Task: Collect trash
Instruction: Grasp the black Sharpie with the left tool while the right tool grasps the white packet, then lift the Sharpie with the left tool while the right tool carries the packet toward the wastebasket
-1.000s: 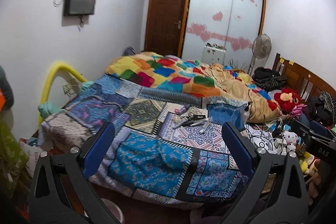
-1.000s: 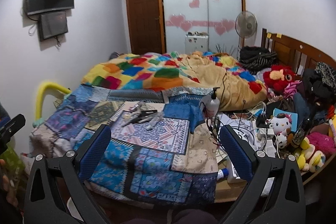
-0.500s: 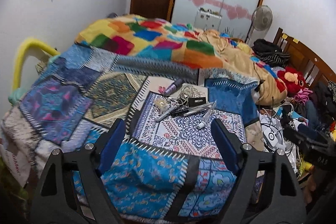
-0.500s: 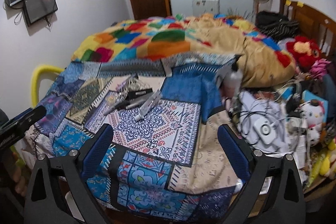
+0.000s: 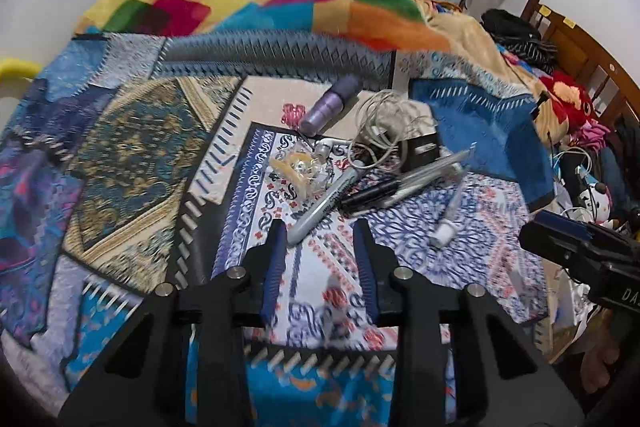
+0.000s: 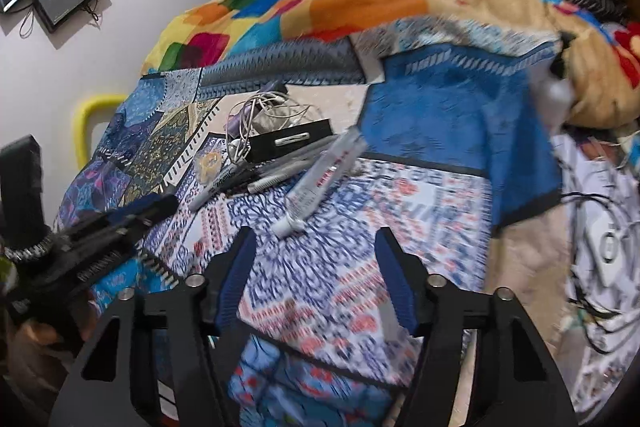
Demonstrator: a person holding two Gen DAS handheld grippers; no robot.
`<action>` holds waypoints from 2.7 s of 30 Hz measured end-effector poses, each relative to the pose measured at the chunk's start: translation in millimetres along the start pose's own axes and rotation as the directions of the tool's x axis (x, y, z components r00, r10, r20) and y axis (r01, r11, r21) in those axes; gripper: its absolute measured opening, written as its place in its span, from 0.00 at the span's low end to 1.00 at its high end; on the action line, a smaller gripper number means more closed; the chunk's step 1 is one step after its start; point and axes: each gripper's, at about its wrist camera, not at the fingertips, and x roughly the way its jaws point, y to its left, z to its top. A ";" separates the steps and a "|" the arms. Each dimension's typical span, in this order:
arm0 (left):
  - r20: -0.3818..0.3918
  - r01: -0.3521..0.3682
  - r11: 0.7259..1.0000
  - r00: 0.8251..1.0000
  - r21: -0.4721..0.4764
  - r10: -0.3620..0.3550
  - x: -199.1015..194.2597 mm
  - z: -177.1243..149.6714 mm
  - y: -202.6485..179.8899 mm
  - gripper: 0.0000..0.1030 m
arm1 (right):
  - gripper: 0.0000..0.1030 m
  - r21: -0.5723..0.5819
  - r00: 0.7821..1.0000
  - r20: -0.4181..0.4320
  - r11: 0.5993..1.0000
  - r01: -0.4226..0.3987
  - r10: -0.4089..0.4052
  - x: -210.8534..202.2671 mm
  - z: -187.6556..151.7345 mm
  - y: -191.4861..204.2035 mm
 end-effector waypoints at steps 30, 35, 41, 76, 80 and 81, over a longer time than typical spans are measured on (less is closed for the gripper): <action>-0.112 -0.007 0.998 0.994 0.057 0.013 -6.2 -57.6 -20.3 0.09 | 0.26 0.008 0.996 -0.085 1.000 0.024 -0.023 29.2 -15.3 -6.1; -0.135 -0.029 0.996 0.990 0.086 0.041 -10.9 -64.9 -29.8 0.09 | 0.26 -0.021 0.996 -0.082 0.999 0.027 -0.029 14.9 -24.7 -6.3; -0.134 -0.038 0.996 0.990 0.078 0.048 5.5 -44.3 -30.5 0.12 | 0.26 -0.036 0.998 -0.052 0.999 0.015 -0.017 -1.8 -22.9 -5.2; 0.171 -0.084 0.995 0.981 -0.053 0.092 -253.9 -83.5 -47.3 0.09 | 0.26 -0.204 0.984 0.163 0.978 -0.035 0.069 -181.3 -48.2 101.5; 0.213 -0.105 0.992 0.970 -0.066 0.117 -295.9 -107.2 -40.8 0.09 | 0.26 -0.251 0.979 0.179 0.967 -0.051 0.098 -200.4 -62.5 127.0; 0.218 -0.104 0.992 0.969 -0.070 0.117 -302.3 -112.0 -39.3 0.09 | 0.26 -0.262 0.978 0.181 0.963 -0.055 0.105 -204.3 -66.6 133.2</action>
